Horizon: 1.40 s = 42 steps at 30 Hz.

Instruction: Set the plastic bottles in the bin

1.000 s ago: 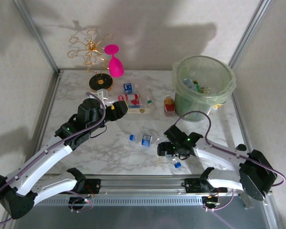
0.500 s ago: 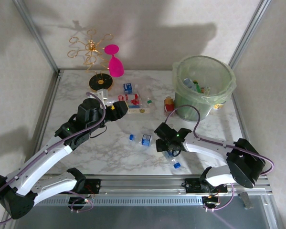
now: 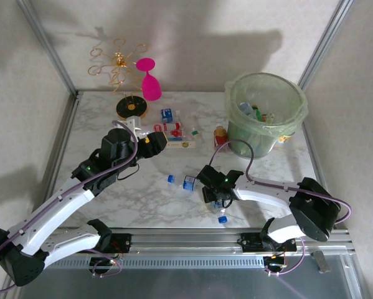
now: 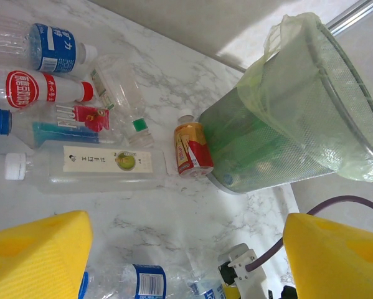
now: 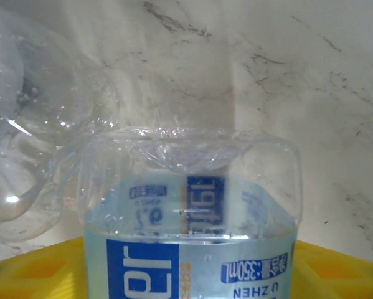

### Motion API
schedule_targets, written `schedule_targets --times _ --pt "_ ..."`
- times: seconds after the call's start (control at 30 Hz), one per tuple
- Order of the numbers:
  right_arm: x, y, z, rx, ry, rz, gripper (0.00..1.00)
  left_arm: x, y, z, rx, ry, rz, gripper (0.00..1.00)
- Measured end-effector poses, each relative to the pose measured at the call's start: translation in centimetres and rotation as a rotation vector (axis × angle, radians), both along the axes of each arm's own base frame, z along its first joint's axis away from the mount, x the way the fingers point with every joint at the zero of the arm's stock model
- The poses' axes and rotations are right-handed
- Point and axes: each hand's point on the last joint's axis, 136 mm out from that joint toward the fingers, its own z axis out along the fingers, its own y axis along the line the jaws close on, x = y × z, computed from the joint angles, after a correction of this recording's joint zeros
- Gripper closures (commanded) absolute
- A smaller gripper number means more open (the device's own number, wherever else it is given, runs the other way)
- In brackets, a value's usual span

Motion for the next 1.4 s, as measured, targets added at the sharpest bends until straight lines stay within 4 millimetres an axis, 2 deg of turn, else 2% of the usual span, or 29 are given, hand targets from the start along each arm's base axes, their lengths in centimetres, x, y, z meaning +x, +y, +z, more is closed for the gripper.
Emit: schedule_targets --times 0.07,0.2,0.3,0.4,0.6,0.77,0.83,1.0,1.17,1.27,1.4 --pt "0.1 0.0 0.1 0.0 -0.005 -0.007 0.5 0.0 0.0 0.0 0.0 0.0 0.0 0.2" --pt "0.2 -0.4 0.7 -0.002 -0.02 -0.024 0.54 0.0 0.0 0.0 0.0 0.0 0.0 0.2" --pt "0.4 -0.3 2.1 0.02 -0.044 -0.03 0.56 0.0 0.0 0.1 -0.001 -0.002 0.0 0.2" --pt "1.0 0.2 4.3 0.064 -0.086 -0.033 0.56 0.0 0.0 0.4 -0.003 -0.006 0.0 0.2" --pt "2.6 2.1 10.7 0.196 -0.208 0.003 0.58 0.1 0.0 1.3 -0.002 -0.025 0.001 0.2" --pt "4.8 3.6 18.1 0.259 -0.34 0.063 0.57 0.7 -0.3 2.2 0.006 -0.042 -0.003 0.2" --pt "6.2 3.5 21.1 0.29 -0.392 0.061 0.57 0.9 -0.4 2.6 0.01 -0.052 -0.006 0.2" --pt "11.3 1.4 28.8 0.369 -0.527 0.002 0.58 1.1 -0.6 3.3 0.015 -0.071 -0.012 0.2" --pt "16.8 -2.1 35.9 0.395 -0.67 -0.083 0.58 1.4 -0.6 2.8 0.048 -0.075 -0.012 0.2" --pt "19.7 -4.9 38.2 0.379 -0.731 -0.148 0.58 1.6 -0.3 2.8 0.072 -0.09 -0.005 0.2" --pt "23.1 -8.8 39.3 0.35 -0.767 -0.239 0.58 1.9 -0.1 2.2 0.098 -0.106 0.006 0.2"
